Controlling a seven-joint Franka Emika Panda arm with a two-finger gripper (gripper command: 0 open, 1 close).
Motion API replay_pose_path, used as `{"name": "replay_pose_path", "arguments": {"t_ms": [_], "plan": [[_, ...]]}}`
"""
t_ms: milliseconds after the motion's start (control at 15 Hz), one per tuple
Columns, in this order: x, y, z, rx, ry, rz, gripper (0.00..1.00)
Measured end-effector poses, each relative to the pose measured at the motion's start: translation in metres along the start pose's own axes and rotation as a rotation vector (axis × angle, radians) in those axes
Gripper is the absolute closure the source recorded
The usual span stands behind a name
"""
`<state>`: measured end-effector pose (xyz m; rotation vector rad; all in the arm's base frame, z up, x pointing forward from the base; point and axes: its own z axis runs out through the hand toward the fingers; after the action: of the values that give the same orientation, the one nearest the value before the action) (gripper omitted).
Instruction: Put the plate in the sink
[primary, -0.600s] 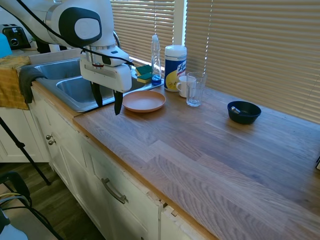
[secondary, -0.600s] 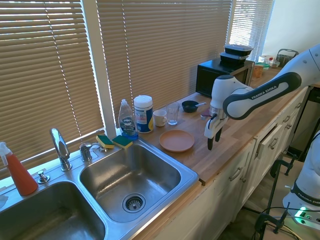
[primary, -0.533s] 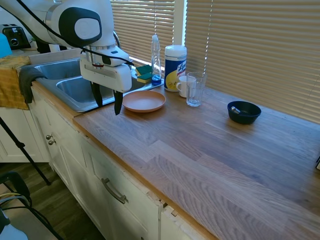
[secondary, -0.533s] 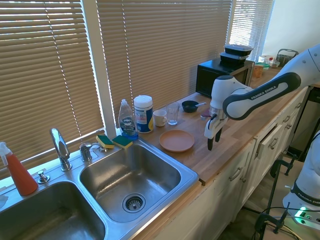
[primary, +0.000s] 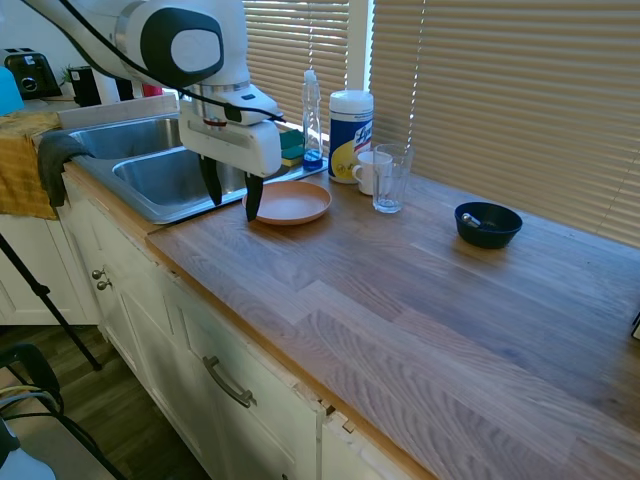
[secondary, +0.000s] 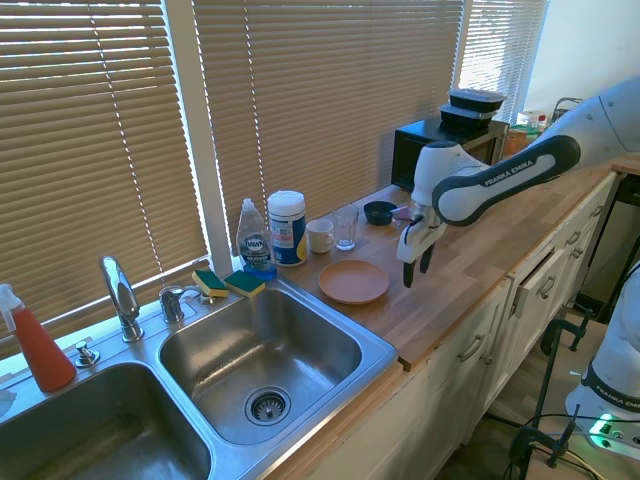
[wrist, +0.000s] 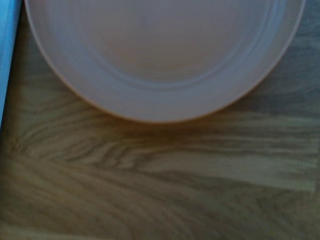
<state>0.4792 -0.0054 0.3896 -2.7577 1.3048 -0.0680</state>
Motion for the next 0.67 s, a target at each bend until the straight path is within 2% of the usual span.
{"name": "replay_pose_path", "arguments": {"t_ms": [400,667], "plan": [[0.080,-0.027,0.027,0.061,-0.050,0.129,0.00],[0.113,-0.038,0.048,0.086,-0.082,0.184,0.00]]}}
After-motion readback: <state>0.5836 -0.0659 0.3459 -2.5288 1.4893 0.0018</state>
